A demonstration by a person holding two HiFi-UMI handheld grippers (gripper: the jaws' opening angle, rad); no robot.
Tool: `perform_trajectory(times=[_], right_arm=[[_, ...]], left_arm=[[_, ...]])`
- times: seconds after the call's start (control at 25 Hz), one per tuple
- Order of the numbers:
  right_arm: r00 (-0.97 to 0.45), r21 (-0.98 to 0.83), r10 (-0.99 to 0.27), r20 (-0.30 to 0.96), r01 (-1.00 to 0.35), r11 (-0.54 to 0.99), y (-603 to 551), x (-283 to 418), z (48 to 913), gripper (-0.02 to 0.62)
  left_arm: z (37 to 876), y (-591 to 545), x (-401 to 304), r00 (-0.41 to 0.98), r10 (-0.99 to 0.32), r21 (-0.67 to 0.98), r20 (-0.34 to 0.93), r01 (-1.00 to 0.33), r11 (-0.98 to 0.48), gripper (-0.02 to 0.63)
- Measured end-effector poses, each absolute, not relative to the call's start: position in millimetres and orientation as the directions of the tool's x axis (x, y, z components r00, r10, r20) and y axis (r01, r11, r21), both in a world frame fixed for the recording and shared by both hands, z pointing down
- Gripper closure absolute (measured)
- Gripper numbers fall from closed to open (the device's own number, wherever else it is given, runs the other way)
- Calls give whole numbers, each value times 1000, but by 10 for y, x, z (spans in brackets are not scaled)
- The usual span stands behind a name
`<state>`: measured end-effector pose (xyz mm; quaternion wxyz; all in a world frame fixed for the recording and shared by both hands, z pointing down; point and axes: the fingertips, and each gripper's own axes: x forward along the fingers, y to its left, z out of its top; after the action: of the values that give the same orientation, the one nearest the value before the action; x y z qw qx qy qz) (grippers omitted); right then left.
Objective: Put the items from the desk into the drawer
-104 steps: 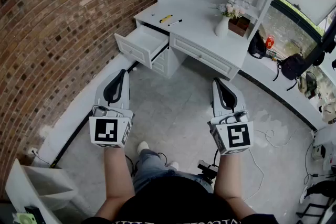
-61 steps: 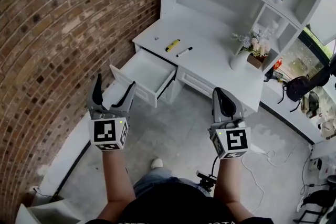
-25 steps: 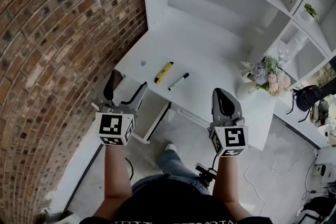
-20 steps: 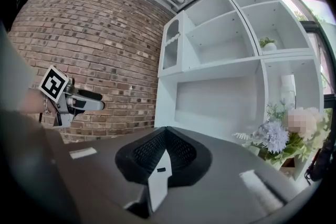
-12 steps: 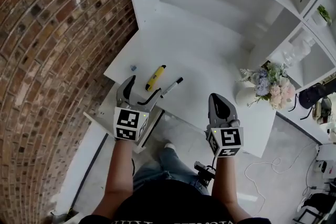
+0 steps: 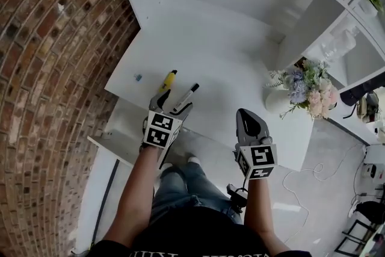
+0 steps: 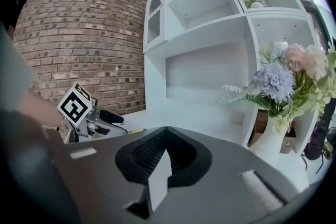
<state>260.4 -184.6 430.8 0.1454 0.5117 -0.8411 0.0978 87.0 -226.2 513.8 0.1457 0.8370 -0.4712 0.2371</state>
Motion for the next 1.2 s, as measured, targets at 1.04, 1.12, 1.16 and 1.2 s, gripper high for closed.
perform_trajectory(times=[1.04,1.12,1.16,1.2], right_arm=[[-382,-4,-823,420,-908,420,-1733,2492,4461,589],[-377,0,-829,414,-910,414,-1725,2484,4421,589],[-374,2,-832,409,-912,411,-1724,2479,4397,589],[-371,4,-836,404,-913,407,-1722,2472,4373,589]], left_arm=[[6150,-2510,951,324,-458,31,828,-842,-539,541],[6049,-2486,943,327,-464,25,823,-837,-546,541],[5998,-2479,941,333,-468,23,819,-834,-552,541],[5932,-2481,954,347,-477,25,807,-828,-560,541]])
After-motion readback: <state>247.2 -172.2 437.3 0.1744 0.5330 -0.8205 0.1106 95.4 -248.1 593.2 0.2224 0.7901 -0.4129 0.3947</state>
